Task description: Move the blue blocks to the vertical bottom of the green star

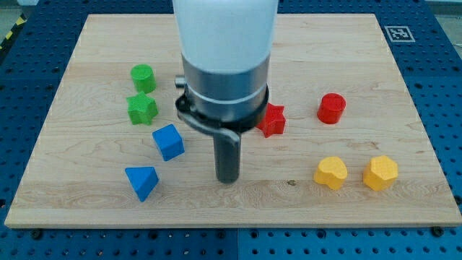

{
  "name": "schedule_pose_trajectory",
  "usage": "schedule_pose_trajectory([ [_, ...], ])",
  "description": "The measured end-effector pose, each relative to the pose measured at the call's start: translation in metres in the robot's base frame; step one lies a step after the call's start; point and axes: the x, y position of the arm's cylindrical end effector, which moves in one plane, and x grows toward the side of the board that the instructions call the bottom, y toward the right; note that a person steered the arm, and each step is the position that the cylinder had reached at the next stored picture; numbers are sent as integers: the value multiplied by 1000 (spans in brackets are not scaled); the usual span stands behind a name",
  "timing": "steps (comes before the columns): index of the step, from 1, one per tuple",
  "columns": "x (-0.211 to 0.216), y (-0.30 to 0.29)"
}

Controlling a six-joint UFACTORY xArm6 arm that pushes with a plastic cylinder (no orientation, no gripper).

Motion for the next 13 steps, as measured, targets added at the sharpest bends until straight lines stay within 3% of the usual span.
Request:
schedule_pose_trajectory([
  [1, -32, -19],
  [3, -33, -28],
  [6, -35, -98],
  [8, -35, -45],
  [11, -32, -34],
  [13, 11, -31],
])
